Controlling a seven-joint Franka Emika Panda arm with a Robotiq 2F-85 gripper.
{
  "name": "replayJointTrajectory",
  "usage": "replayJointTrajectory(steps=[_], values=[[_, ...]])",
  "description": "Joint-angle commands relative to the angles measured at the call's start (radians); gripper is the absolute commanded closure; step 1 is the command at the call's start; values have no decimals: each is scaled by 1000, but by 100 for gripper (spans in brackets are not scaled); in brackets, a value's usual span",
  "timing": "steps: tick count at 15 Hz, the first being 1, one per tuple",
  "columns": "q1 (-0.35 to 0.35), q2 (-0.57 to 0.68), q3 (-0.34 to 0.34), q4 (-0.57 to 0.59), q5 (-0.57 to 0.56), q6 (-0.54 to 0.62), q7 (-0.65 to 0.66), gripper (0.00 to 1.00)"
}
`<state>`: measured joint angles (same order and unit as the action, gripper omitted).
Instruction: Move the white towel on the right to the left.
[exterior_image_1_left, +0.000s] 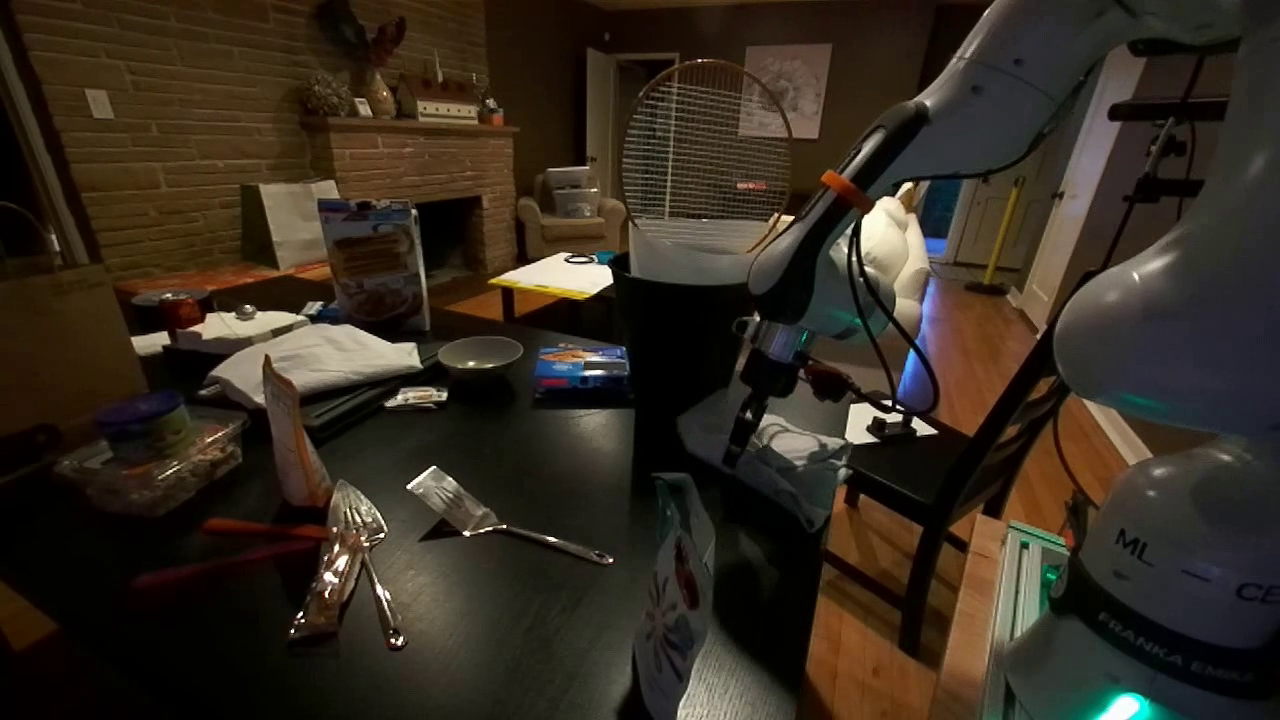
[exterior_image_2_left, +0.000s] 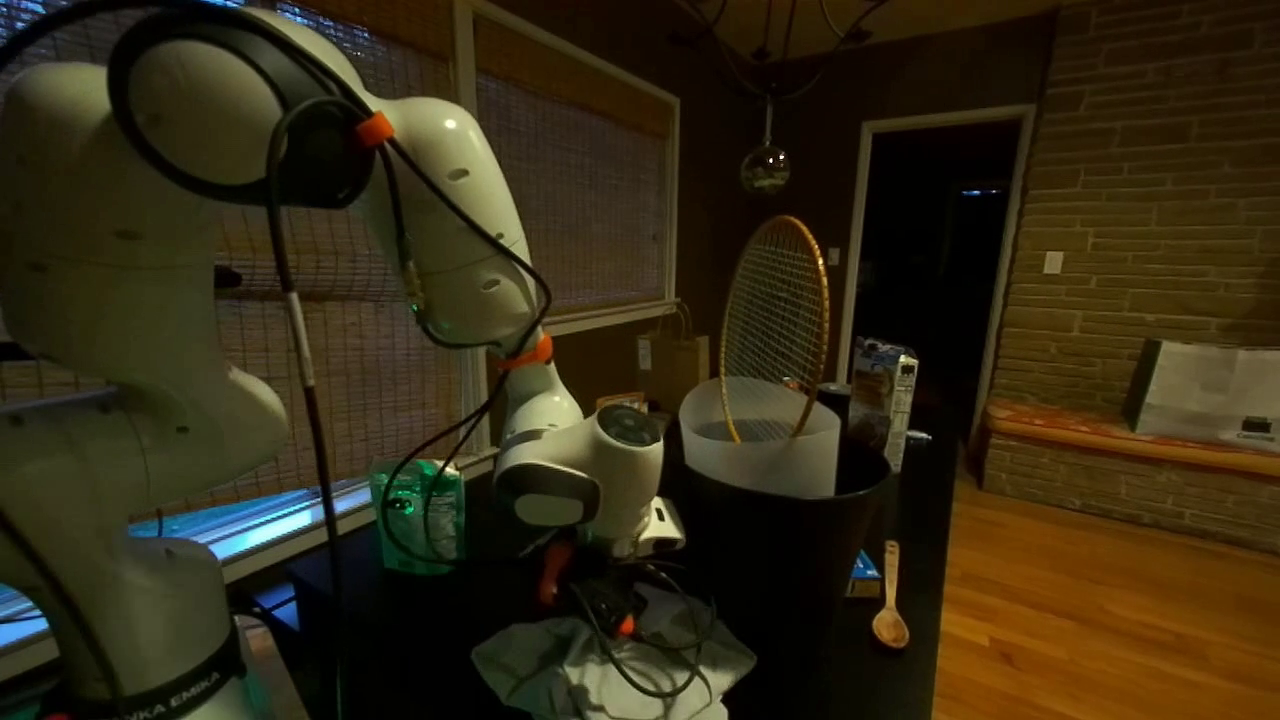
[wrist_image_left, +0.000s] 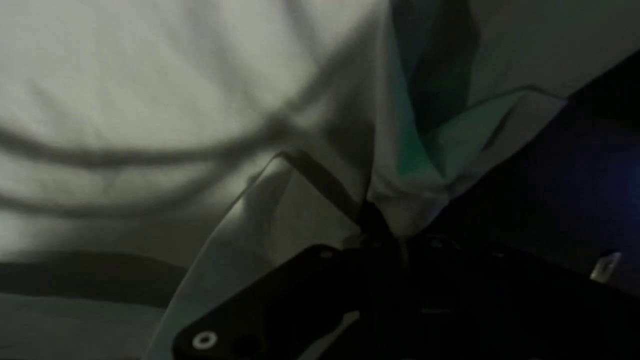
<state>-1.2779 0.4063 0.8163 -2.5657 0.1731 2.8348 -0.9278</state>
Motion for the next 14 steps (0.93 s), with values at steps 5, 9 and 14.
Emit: replayJointTrajectory(steps=[5,9,14], values=[[21,27,44,-3,49,8,-45,98],[43,133,162,27,12,120,-78,98],[167,106,186,50,-170,143,-54,98]])
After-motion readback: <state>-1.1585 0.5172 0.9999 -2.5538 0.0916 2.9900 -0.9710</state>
